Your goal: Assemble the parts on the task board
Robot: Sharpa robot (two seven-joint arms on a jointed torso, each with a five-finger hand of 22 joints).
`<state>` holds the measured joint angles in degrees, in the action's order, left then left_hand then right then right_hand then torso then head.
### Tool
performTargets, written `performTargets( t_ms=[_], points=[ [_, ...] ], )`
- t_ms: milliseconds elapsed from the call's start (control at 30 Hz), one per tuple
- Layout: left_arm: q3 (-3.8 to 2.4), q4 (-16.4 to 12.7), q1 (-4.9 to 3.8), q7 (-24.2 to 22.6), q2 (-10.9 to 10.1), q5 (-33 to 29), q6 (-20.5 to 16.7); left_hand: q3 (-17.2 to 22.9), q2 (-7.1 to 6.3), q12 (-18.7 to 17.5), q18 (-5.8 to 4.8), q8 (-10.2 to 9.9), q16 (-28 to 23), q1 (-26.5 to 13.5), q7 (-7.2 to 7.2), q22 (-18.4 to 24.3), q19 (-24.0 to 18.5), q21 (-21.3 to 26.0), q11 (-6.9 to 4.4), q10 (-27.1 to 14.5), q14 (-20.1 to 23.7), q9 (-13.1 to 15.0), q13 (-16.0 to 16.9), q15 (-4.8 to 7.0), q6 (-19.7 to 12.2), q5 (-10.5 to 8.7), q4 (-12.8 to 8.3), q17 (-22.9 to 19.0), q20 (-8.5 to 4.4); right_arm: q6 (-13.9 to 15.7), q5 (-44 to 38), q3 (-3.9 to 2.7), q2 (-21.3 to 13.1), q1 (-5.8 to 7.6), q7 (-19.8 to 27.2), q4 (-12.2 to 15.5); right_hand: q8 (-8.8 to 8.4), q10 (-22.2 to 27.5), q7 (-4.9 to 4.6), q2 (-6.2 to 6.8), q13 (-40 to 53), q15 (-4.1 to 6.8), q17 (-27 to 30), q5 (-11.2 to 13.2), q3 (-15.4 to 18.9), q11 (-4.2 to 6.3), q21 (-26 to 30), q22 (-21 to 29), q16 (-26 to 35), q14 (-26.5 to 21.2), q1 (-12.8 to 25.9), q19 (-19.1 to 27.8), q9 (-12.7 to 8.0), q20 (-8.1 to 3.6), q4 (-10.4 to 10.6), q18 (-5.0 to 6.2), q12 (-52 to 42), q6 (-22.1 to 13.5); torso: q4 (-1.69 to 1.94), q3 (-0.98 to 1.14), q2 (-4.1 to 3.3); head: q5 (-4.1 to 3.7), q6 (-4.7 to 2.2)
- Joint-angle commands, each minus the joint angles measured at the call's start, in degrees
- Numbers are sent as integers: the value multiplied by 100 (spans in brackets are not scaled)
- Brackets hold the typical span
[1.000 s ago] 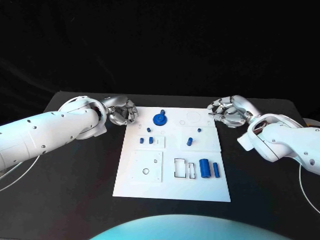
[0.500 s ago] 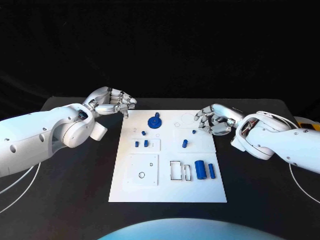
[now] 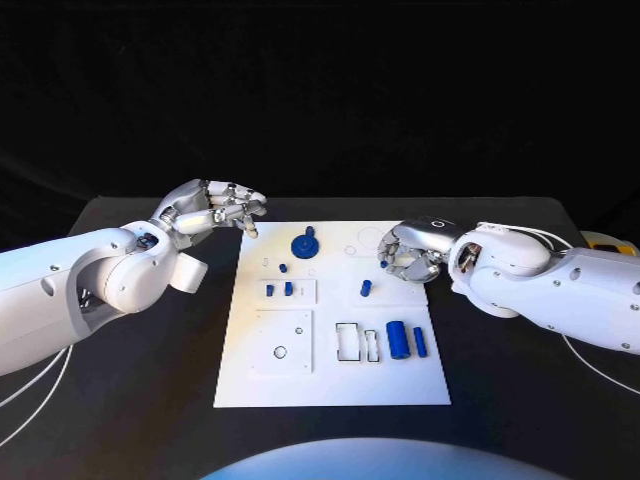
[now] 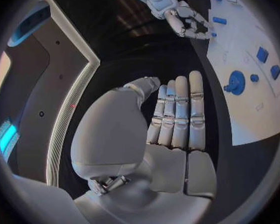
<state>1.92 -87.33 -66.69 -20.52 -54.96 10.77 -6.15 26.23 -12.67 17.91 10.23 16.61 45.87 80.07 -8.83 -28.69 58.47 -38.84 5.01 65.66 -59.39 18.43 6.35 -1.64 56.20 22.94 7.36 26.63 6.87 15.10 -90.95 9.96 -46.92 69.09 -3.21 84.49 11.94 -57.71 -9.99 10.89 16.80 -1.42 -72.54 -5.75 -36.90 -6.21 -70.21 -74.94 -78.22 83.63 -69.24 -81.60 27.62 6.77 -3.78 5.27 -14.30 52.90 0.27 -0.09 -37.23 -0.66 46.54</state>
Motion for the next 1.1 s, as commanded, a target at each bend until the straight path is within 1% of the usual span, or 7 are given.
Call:
performTargets(
  t_ms=[33,200,300,367,533,833,1100],
  points=[
    [-1,-61,4,-145,-9,-225,83,-39,7,-49,21,-36,-37,-39,-30,12,46,42,27,31,-20,-6,-10,-9,-34,-11,-2,1,6,-41,-613,-3,37,3,-398,15,-16,-45,-3,47,-44,-11,1,8,13,-3,-14,-316,-26,82,5,-48,-6,-6,-1,-92,36,64,-3,-6,-4,15,-6],
    [1,-74,6,-138,-17,-228,48,-46,6,-88,21,-59,-43,-37,-45,25,60,58,38,25,-28,-10,-16,-15,-46,-10,-1,7,10,20,-684,-3,82,3,-470,29,-16,211,-29,89,-251,-40,142,40,67,-53,155,-225,60,12,38,24,-24,46,-10,-61,203,155,-5,-4,-1,26,-4],
    [1,-73,7,-129,-24,-229,15,-47,8,-110,22,-72,-46,-29,-53,31,70,66,44,20,-33,-12,-19,-17,-54,-8,-4,11,12,-13,-671,-3,104,3,-466,49,-101,497,-51,107,-420,-79,393,71,165,-97,497,-29,229,-119,69,176,-79,87,-10,9,314,127,-1,-2,0,25,2],
    [2,-72,7,-121,-29,-229,3,-47,9,-115,22,-76,-47,-26,-54,32,73,68,45,20,-34,-13,-19,-18,-56,-8,-6,12,12,-15,-646,-3,116,3,-454,55,-107,514,-51,105,-432,-80,406,73,173,-99,514,-19,237,-125,71,183,-83,90,-9,12,318,129,1,-2,-1,27,10],
    [2,-70,8,-97,-33,-230,-4,-51,10,-140,22,-93,-52,-21,-64,39,83,76,54,12,-38,-16,-22,-22,-67,-7,-8,16,14,-33,-604,-3,167,1,-453,6,-198,383,-42,5,-509,-68,394,123,128,-81,435,-67,202,-90,-7,131,-158,85,-45,-2,217,105,-2,-7,2,32,16],
    [2,-83,8,-44,-31,-230,9,-54,9,-167,22,-112,-58,-12,-75,46,93,86,63,2,-40,-19,-26,-27,-81,-5,-13,20,16,-107,-553,-2,274,-14,-455,-147,-235,170,-12,-69,-611,-50,280,130,46,-49,203,-207,91,1,-40,10,-211,37,-74,-50,110,181,1,-3,-6,51,28],
    [2,-98,7,-5,-45,-230,17,-51,20,-194,22,-127,-65,7,-83,52,102,94,70,-8,-41,-21,-28,-30,-85,-2,-21,24,18,-190,-546,-1,318,-52,-459,-208,-254,-51,13,-130,-704,-15,171,163,-96,-8,-18,-345,-10,82,-91,-95,-247,-3,-133,-97,41,259,-6,2,-6,72,62]
  ],
)
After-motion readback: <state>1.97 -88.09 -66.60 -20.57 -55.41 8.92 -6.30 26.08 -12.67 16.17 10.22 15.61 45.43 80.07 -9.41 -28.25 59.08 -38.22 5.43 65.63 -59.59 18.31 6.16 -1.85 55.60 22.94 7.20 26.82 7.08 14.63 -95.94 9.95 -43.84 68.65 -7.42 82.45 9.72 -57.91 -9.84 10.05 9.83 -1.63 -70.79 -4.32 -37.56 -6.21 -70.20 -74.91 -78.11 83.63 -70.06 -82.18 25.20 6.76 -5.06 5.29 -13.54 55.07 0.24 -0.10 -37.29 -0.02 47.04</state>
